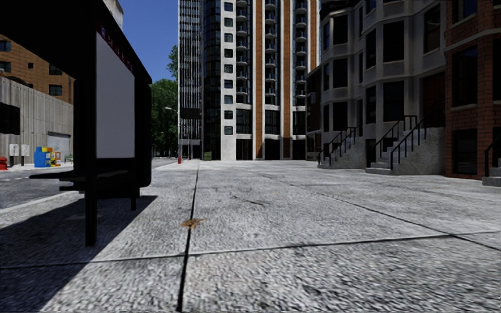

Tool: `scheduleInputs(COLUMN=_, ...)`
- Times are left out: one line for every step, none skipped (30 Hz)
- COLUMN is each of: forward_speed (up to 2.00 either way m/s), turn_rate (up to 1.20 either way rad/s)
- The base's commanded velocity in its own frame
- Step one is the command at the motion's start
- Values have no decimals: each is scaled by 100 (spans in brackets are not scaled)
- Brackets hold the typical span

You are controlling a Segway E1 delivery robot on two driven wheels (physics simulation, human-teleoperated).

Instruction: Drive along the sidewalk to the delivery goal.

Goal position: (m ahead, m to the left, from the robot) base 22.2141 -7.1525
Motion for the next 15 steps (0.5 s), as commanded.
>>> scheduleInputs(forward_speed=189, turn_rate=0)
scheduleInputs(forward_speed=189, turn_rate=0)
scheduleInputs(forward_speed=189, turn_rate=0)
scheduleInputs(forward_speed=192, turn_rate=0)
scheduleInputs(forward_speed=200, turn_rate=0)
scheduleInputs(forward_speed=200, turn_rate=0)
scheduleInputs(forward_speed=200, turn_rate=0)
scheduleInputs(forward_speed=200, turn_rate=0)
scheduleInputs(forward_speed=200, turn_rate=0)
scheduleInputs(forward_speed=200, turn_rate=0)
scheduleInputs(forward_speed=200, turn_rate=0)
scheduleInputs(forward_speed=200, turn_rate=0)
scheduleInputs(forward_speed=200, turn_rate=0)
scheduleInputs(forward_speed=200, turn_rate=0)
scheduleInputs(forward_speed=200, turn_rate=0)
